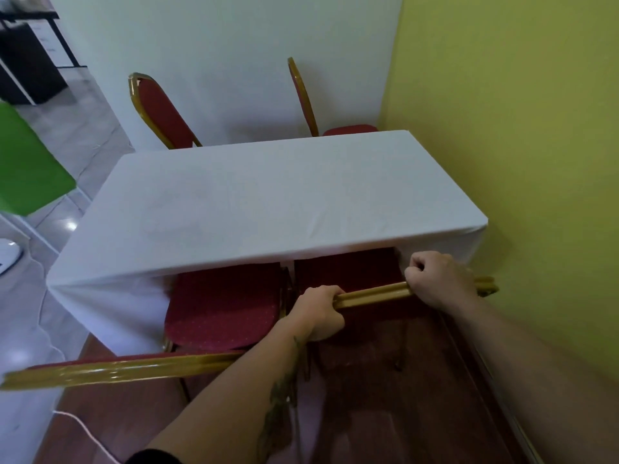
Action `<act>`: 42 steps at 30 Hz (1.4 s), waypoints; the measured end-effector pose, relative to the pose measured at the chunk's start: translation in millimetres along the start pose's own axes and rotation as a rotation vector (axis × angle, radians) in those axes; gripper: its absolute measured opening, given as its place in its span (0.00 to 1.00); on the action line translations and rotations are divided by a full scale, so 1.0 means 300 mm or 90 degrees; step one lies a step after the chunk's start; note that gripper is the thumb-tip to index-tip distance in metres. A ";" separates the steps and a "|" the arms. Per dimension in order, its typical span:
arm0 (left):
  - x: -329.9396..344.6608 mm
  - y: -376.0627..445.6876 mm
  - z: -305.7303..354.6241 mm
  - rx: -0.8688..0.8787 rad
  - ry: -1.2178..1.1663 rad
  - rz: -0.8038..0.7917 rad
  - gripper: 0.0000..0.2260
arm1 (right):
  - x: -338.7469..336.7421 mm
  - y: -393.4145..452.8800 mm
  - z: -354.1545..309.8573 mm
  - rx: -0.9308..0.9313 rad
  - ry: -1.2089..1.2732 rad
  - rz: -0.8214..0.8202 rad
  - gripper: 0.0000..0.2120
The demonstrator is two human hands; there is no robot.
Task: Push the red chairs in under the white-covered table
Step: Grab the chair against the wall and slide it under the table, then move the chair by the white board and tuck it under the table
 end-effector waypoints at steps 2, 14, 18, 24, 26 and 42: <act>-0.040 -0.030 -0.019 -0.002 -0.016 0.001 0.22 | -0.019 0.003 -0.021 -0.006 0.003 -0.035 0.08; -0.644 -0.267 -0.328 -0.064 0.079 0.011 0.25 | 0.118 -0.040 -0.729 -0.140 0.073 -0.105 0.06; -0.939 -0.397 -0.542 -0.082 0.065 0.040 0.25 | 0.204 -0.053 -1.091 -0.181 0.122 -0.132 0.06; -1.376 -0.619 -0.876 -0.128 0.002 0.188 0.24 | 0.326 -0.071 -1.602 -0.222 0.165 -0.168 0.08; -1.512 -0.687 -0.943 -0.131 0.002 0.240 0.24 | 0.350 -0.066 -1.744 -0.226 0.168 -0.178 0.09; -2.236 -0.400 -1.104 0.001 0.098 0.254 0.23 | 0.486 0.530 -2.321 -0.091 0.217 -0.082 0.07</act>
Point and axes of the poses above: each hand's wrist, its own y-axis towards the middle knuckle, its own x-axis out of the palm, z = x × y, the point moved 1 cm from there along y, towards the middle knuckle, and after that the axes turned 9 degrees about -y, right-handed, at the moved point
